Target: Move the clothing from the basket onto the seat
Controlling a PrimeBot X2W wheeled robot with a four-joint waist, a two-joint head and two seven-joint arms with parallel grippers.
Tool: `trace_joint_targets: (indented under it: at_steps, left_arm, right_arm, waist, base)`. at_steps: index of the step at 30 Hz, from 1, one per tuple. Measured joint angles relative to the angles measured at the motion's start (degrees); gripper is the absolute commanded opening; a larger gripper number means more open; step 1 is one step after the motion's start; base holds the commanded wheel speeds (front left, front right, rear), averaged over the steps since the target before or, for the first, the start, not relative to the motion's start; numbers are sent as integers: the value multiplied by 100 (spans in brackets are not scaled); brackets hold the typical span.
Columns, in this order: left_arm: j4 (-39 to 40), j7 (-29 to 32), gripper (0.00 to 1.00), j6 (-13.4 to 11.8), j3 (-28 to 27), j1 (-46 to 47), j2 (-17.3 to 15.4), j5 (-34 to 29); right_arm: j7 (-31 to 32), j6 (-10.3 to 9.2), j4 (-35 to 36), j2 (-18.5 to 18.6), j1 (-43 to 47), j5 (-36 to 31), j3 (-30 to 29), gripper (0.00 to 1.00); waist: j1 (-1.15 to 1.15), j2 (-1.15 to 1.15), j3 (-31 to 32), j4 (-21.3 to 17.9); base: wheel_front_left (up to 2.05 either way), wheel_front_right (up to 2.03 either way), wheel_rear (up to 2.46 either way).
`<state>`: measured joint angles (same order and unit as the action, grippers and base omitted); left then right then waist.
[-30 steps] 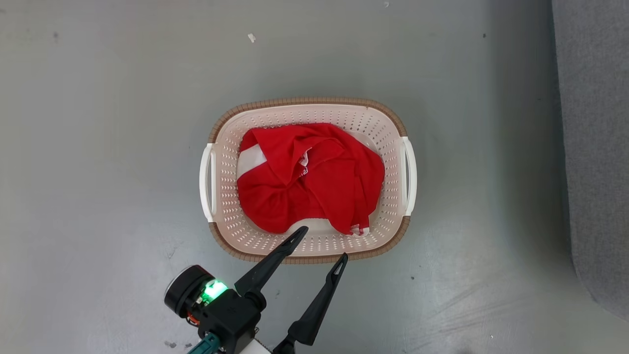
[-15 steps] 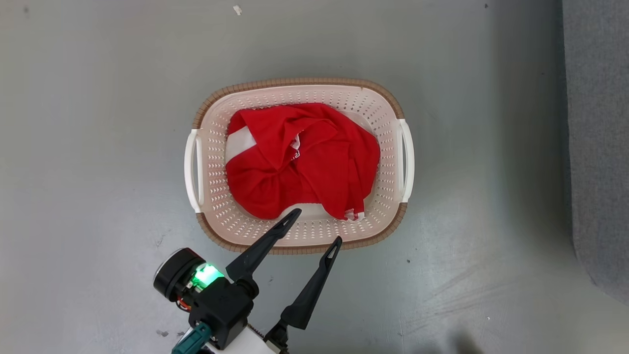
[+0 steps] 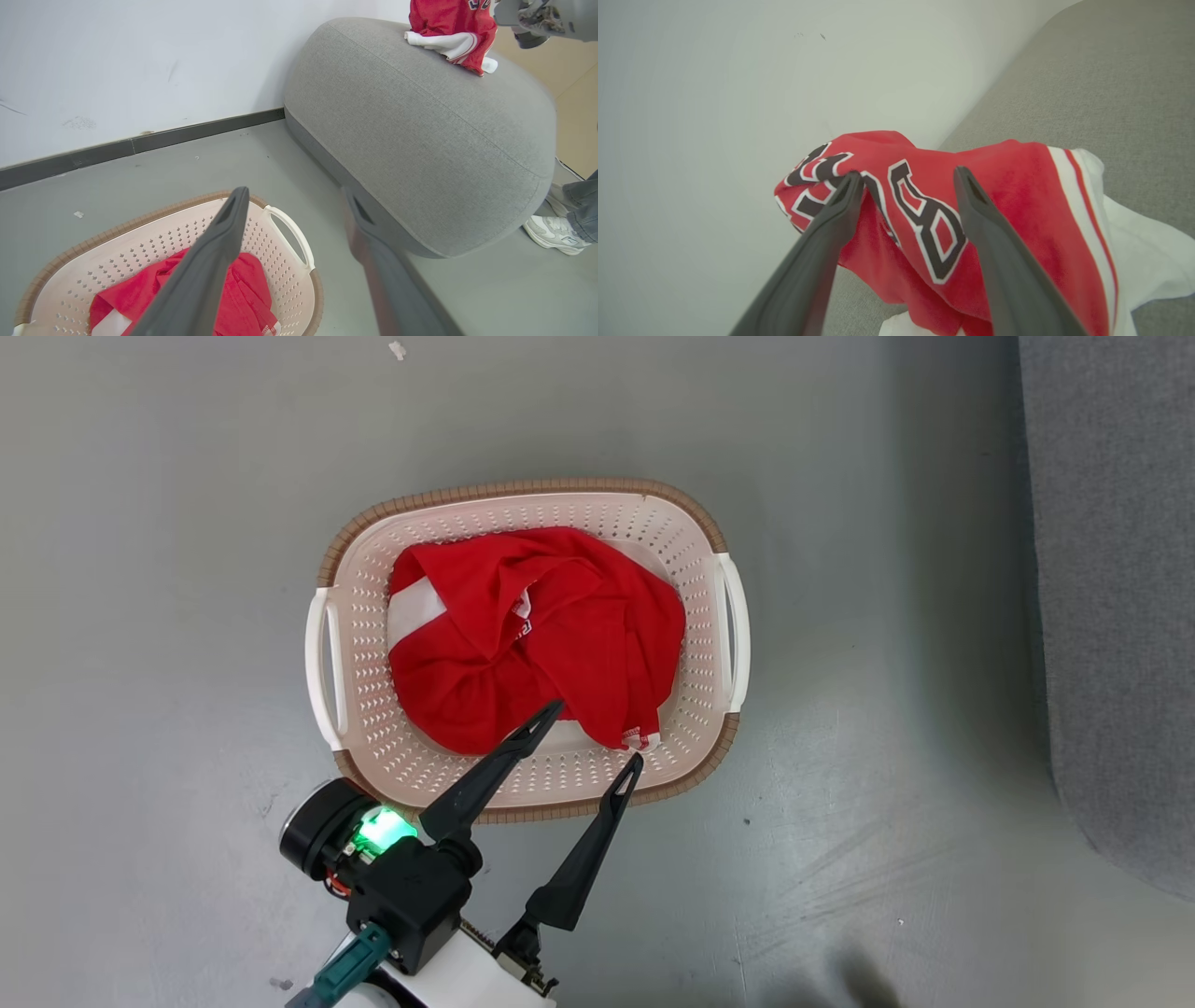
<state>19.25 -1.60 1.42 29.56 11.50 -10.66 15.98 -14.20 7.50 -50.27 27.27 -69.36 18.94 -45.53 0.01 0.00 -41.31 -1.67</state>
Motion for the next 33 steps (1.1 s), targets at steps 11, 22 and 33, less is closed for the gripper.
trace_joint_targets:
  at_steps: [11,22,33]
  left_arm:
    - [-192,-207,100,0,-102,132,163,48]
    - [-648,-603,100,-26,-432,242,310,232]
    - [-1372,-1069,100,-180,-1013,243,439,555]
  right_arm:
    - [-51,0,611,-375,511,-94,641,100]
    - [-51,0,1839,-1034,1407,-62,1646,100]
    - [-51,-1,2793,-1681,2396,-108,2665,100]
  waist:
    - [0,0,230,-138]
    - [0,0,597,-175]
    - [0,0,1095,-77]
  base:
    - [0,0,0]
    - [0,0,0]
    - [0,0,0]
